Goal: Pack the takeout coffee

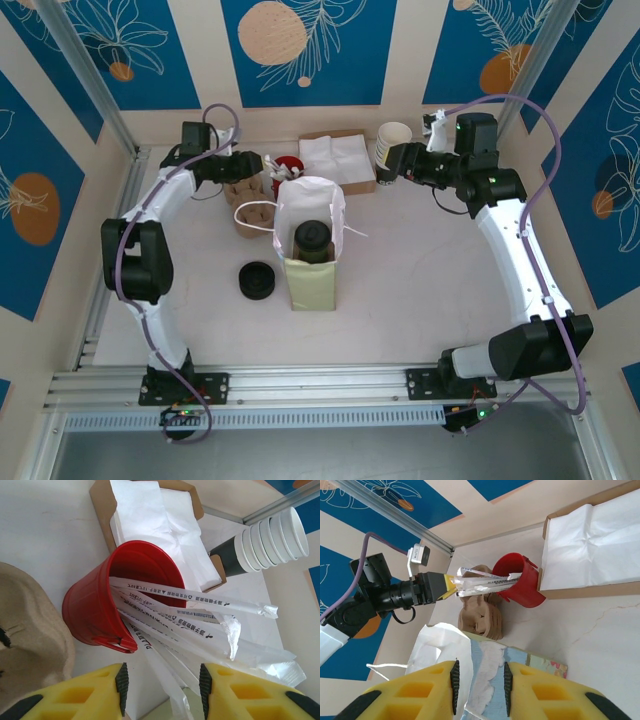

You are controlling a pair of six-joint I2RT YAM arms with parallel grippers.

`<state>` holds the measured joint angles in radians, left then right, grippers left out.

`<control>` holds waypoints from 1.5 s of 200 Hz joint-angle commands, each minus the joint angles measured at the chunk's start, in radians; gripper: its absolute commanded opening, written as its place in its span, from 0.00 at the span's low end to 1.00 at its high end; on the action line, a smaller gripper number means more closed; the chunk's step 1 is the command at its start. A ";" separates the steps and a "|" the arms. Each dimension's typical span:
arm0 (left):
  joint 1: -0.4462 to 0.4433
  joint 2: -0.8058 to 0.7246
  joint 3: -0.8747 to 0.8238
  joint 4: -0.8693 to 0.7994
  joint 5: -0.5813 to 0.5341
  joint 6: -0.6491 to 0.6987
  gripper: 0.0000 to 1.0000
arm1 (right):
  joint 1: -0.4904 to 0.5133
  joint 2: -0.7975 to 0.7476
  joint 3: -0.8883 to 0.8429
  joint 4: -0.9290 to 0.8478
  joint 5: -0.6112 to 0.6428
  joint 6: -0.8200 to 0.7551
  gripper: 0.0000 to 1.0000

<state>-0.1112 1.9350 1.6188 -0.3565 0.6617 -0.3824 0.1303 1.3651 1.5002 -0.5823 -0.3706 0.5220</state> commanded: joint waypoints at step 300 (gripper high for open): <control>-0.062 -0.084 -0.007 -0.120 -0.167 0.027 0.17 | -0.056 -0.047 -0.075 0.021 -0.046 -0.025 0.32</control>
<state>-0.1596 1.9152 1.6012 -0.4217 0.5358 -0.3824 0.0834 1.3521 1.4429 -0.5613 -0.3935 0.5217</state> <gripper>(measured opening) 0.180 0.323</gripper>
